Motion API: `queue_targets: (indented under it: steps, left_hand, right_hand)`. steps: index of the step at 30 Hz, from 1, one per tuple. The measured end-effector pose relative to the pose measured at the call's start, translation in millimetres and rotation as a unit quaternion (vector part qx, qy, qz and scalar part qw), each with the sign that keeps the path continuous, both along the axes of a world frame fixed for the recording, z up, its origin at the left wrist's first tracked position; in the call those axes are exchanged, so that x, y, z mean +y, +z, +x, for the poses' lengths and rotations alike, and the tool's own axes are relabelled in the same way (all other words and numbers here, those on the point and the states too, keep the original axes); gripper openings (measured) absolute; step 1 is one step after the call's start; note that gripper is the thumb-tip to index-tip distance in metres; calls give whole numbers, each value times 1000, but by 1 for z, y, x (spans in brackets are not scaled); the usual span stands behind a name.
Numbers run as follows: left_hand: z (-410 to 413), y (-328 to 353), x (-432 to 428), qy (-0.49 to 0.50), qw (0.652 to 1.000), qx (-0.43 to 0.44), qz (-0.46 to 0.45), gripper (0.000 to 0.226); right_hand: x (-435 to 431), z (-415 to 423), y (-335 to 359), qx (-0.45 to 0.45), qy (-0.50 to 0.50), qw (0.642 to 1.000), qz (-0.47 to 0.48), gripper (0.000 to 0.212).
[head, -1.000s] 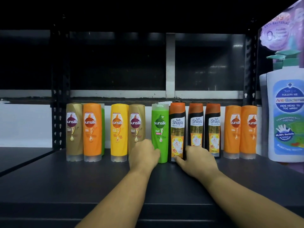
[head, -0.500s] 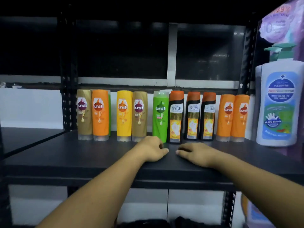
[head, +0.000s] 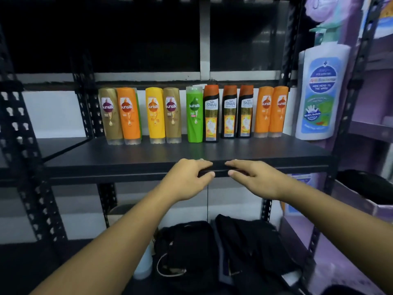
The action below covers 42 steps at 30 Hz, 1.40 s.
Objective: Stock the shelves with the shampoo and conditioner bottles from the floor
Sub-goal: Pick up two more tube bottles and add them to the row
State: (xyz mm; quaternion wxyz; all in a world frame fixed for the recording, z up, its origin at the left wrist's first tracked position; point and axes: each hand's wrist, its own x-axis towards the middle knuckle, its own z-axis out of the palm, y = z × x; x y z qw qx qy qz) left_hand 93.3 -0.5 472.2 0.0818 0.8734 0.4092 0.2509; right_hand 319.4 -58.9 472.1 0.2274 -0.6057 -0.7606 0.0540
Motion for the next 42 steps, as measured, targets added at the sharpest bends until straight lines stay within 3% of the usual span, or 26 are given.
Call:
queue_targets:
  steps: [7, 13, 17, 23, 28, 35, 39, 42]
  left_hand:
    - [0, -106, -46, -45, 994, 10, -97, 47]
    - [20, -231, -63, -73, 967, 73, -232, 43]
    - [36, -311, -58, -49, 936, 125, -326, 37]
    - [50, -420, -36, 22, 889, 164, -427, 52]
    - [64, -482, -6, 75, 858, 141, -488, 41]
    - [89, -563, 34, 190, 814, 4, -549, 40]
    - [107, -594, 46, 228, 802, -56, -549, 53]
    - [113, -608, 42, 240, 809, -61, -533, 69]
  right_hand:
    - [-64, -2, -92, -59, -54, 991, -107, 51]
    - [-90, -3, -221, -69, -91, 953, -282, 59]
    - [-85, 0, -300, -45, -109, 928, -352, 52]
    - [-54, 14, -414, 55, -148, 888, -431, 53]
    - [-17, 24, -479, 128, -196, 867, -440, 52]
    - [41, 38, -550, 193, -267, 863, -382, 50]
    - [61, 47, -574, 187, -272, 848, -414, 57]
    - [63, 49, -586, 177, -284, 853, -400, 50]
